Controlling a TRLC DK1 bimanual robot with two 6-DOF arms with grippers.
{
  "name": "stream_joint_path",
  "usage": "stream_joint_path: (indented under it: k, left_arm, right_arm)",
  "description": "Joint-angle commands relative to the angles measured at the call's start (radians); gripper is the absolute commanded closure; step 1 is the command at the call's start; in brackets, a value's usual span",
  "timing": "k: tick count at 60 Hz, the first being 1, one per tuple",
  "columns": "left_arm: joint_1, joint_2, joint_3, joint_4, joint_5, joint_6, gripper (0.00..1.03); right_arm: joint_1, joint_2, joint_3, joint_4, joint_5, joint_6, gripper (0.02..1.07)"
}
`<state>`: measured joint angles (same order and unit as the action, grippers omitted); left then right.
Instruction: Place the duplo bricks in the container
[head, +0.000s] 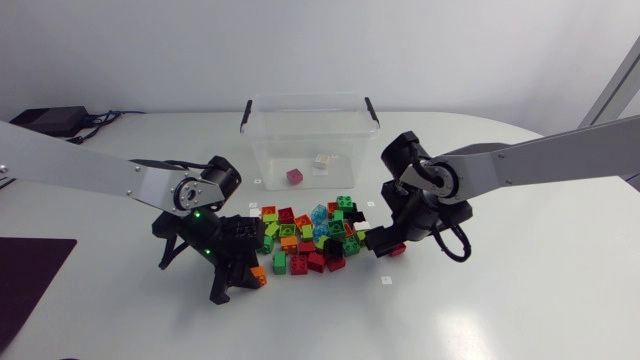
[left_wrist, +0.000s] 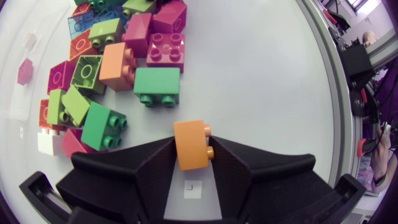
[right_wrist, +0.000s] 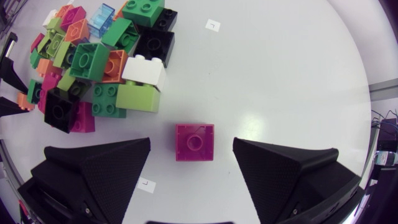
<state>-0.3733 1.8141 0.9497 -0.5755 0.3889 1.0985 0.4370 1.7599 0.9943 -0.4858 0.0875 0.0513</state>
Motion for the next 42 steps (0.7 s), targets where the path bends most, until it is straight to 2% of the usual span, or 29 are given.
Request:
stream_joint_path:
  k: [1, 4, 15, 19, 28, 42]
  left_arm:
    - [0.013, -0.001, 0.008, -0.055, 0.004, 0.038, 0.76]
    - [0.016, -0.022, 0.003, -0.063, 0.004, 0.043, 0.76]
    - [0.022, -0.110, -0.005, -0.113, 0.004, 0.043, 0.76]
    - [0.030, -0.153, 0.004, -0.139, 0.005, 0.043, 0.76]
    - [0.057, -0.248, 0.050, -0.190, 0.031, 0.026, 0.76]
    - [0.102, -0.295, 0.193, -0.253, 0.090, -0.040, 0.76]
  right_arm:
    - [0.005, 0.039, 0.001, 0.015, 0.020, -0.014, 0.11]
    - [0.000, 0.050, 0.006, 0.019, 0.024, -0.027, 0.12]
    - [-0.012, 0.078, 0.007, 0.046, 0.032, -0.053, 0.27]
    - [-0.014, 0.079, 0.006, 0.058, 0.032, -0.057, 0.36]
    - [-0.018, 0.078, 0.000, 0.078, 0.031, -0.080, 0.64]
    - [-0.017, 0.006, 0.006, 0.029, 0.029, -0.090, 0.67]
